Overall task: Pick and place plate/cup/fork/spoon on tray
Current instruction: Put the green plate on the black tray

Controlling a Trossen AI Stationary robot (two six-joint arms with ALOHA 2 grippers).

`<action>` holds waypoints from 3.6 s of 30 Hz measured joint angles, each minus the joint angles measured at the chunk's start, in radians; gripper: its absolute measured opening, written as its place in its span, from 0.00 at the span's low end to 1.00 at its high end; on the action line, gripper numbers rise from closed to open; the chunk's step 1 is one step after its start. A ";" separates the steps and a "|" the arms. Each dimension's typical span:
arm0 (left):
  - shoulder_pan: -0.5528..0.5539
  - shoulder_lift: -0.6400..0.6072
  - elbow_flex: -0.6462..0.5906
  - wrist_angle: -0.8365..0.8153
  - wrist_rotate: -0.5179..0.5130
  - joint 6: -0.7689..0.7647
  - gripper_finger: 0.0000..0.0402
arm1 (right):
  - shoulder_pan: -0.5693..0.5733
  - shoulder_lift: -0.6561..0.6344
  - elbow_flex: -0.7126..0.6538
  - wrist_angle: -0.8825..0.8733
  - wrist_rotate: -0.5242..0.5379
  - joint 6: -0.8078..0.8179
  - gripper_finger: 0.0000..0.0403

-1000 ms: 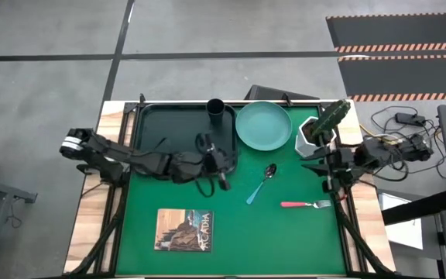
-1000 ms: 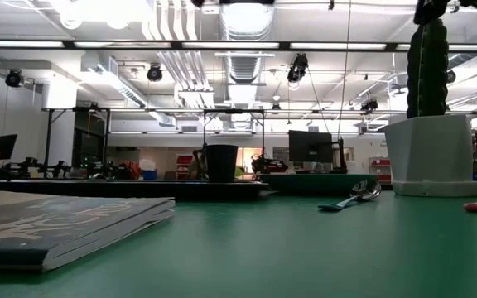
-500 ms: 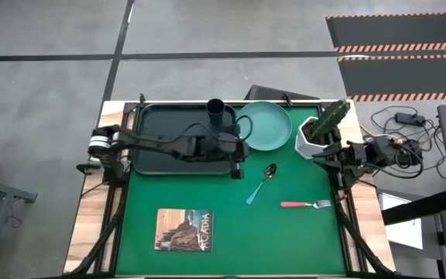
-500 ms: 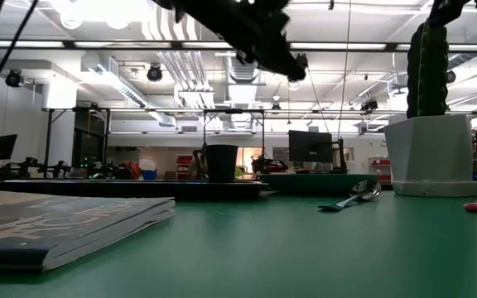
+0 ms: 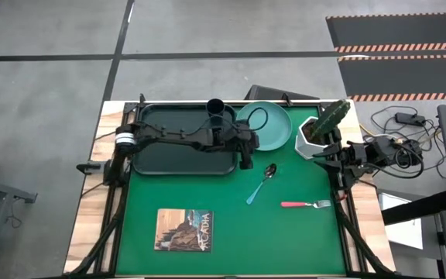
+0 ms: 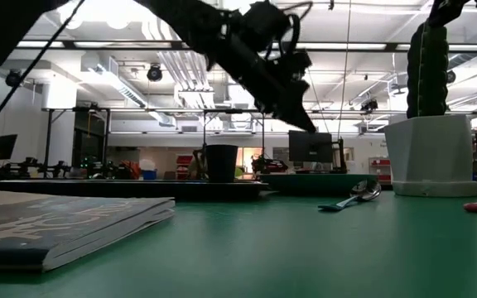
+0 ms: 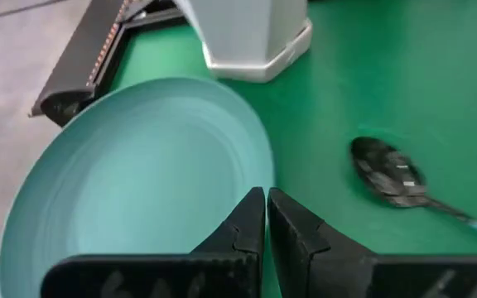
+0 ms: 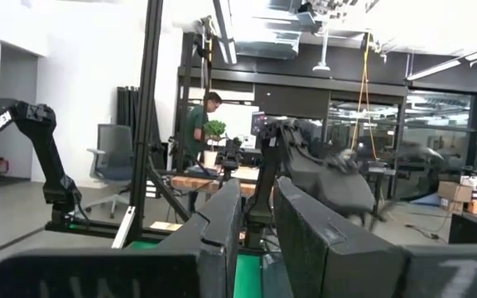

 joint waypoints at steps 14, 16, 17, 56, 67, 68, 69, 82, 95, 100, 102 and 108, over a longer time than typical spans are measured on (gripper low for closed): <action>0.052 0.101 0.003 0.004 0.024 0.020 0.02 | 0.000 0.001 0.000 -0.018 0.000 0.002 0.16; 0.051 0.101 0.003 0.002 0.031 0.026 0.06 | 0.000 0.001 0.000 -0.018 0.000 0.002 0.16; 0.051 0.101 0.004 0.002 0.035 0.026 0.08 | 0.000 0.001 0.000 -0.018 0.000 0.002 0.16; 0.063 0.165 -0.016 0.070 0.073 0.083 0.31 | 0.000 0.001 0.001 -0.042 0.009 0.005 0.16; 0.061 0.156 -0.015 0.066 0.080 0.096 0.03 | 0.000 0.001 0.001 -0.044 0.009 0.005 0.16; 0.061 0.152 -0.014 0.066 0.078 0.095 0.02 | 0.000 0.001 0.001 -0.044 0.009 0.005 0.16; 0.060 0.145 -0.014 0.067 0.072 0.093 0.01 | 0.000 0.001 0.001 -0.044 0.009 0.005 0.16; 0.005 0.018 -0.015 0.035 0.075 0.099 0.02 | 0.000 0.000 0.001 -0.045 0.009 0.014 0.16; -0.195 -0.191 -0.017 -0.286 0.008 0.099 0.01 | 0.000 0.000 0.001 -0.049 0.009 0.027 0.16; -0.278 -0.257 -0.023 -0.478 -0.167 0.023 0.00 | 0.000 0.000 0.001 -0.052 0.009 0.031 0.16; -0.306 -0.280 -0.043 -0.527 -0.201 -0.015 0.00 | 0.000 0.000 0.001 -0.052 0.009 0.031 0.16; -0.359 -0.402 -0.221 -0.534 -0.310 -0.114 0.00 | 0.000 0.000 0.001 -0.053 0.009 0.032 0.16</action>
